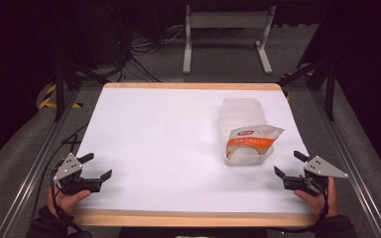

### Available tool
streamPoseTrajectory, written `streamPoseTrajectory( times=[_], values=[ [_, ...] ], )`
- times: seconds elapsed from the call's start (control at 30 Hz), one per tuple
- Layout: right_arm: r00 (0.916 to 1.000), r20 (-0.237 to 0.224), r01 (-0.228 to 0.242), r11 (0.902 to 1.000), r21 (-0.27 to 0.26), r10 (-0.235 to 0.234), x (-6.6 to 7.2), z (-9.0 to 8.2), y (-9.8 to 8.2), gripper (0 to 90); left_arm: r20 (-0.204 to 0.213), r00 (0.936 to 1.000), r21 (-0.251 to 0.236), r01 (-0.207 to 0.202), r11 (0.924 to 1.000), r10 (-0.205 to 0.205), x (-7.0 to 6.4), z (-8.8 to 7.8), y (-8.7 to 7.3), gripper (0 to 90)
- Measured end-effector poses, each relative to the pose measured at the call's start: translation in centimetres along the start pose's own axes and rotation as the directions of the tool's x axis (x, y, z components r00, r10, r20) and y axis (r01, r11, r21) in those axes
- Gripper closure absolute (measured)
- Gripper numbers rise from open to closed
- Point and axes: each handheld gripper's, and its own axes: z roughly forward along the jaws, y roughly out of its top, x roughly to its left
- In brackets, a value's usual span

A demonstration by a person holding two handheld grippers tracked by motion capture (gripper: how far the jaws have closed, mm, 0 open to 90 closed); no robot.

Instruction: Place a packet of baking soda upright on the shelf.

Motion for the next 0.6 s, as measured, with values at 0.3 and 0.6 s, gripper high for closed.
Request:
streamPoseTrajectory(
  times=[0.3, 0.6],
  values=[
    [1.0000, -0.002, 0.000, 1.0000, 0.002, 0.000, -0.01, 0.02, 0.01, 10.4, 0.000, 1.0000, 0.003, 0.003, 1.0000, -0.003, -0.02, 0.12, 0.02, 8.6],
    [1.0000, -0.005, 0.002, 1.0000, 0.000, -0.002, 0.00, 0.00, 0.00, 10.3, -0.002, 1.0000, 0.017, -0.009, 0.9998, 0.009, -0.13, 0.33, 0.19, 8.6]
  ],
)
